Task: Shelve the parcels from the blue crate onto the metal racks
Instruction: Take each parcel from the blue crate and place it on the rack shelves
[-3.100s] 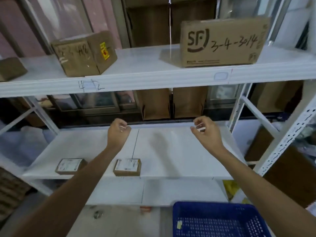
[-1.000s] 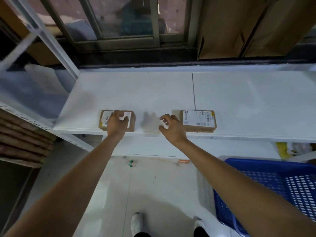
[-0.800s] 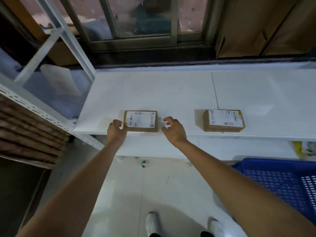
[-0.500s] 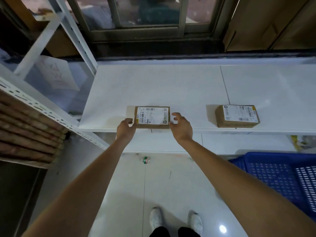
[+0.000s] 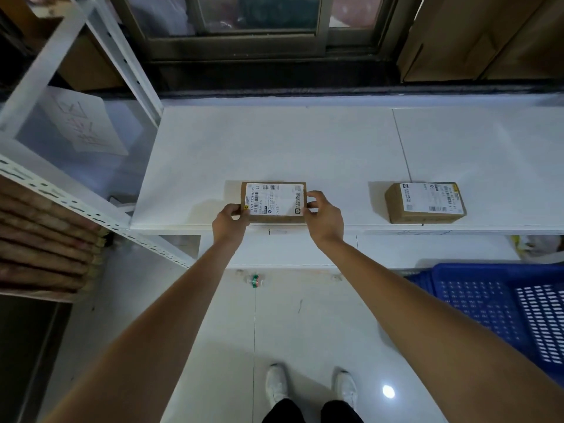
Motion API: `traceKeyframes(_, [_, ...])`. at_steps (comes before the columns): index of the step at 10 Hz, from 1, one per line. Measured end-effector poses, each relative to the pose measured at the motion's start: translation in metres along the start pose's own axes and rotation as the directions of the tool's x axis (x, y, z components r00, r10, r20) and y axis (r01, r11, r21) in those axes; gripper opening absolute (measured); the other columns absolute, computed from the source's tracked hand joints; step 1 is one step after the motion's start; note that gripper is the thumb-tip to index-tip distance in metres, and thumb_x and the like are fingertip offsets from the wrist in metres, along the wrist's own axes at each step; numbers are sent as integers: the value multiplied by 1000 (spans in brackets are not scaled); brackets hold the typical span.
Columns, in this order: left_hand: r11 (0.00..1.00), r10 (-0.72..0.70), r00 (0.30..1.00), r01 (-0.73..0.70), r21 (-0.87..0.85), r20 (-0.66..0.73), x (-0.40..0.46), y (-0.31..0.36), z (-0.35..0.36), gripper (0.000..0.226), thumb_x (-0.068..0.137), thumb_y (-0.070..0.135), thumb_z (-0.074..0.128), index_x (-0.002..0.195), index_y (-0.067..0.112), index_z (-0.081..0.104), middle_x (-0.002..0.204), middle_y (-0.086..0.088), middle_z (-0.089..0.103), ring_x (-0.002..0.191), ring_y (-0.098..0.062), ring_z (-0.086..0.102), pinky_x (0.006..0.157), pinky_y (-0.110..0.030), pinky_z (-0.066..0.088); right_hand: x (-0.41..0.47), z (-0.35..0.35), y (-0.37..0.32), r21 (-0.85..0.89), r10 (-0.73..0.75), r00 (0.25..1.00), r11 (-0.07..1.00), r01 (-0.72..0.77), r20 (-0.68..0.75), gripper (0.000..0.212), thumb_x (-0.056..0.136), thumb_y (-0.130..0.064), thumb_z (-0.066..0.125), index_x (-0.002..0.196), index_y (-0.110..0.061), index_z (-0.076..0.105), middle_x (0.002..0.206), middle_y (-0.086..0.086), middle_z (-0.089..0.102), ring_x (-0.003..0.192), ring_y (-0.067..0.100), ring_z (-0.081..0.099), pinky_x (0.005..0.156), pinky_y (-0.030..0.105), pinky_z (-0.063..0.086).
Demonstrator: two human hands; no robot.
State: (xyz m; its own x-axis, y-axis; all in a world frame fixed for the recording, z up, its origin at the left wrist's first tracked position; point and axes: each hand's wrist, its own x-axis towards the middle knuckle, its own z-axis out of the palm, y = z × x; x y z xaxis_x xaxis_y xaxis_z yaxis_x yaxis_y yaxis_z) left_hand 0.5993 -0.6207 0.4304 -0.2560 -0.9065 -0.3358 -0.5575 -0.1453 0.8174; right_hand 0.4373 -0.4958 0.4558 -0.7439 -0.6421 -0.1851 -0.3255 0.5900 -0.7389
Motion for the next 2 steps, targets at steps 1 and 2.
traceKeyframes(1, [1000, -2, 1000, 2, 4, 15, -1, -1, -1, 27, 89, 29, 63, 111, 13, 65, 108, -3, 70, 97, -28, 68, 89, -45, 54, 1, -1, -1, -7, 3, 1000, 1000, -3, 9, 33, 93, -22, 54, 125, -29, 55, 114, -5, 70, 96, 20, 67, 73, 38, 57])
traceKeyframes(2, [1000, 2, 1000, -2, 19, 24, 1, 2, -1, 30, 89, 29, 63, 114, 12, 63, 111, -3, 69, 98, -28, 68, 89, -46, 54, 1, -3, -3, -27, -2, 1000, 1000, 2, 20, 34, 94, -24, 53, 128, -29, 53, 116, -5, 69, 99, 20, 67, 74, 38, 57])
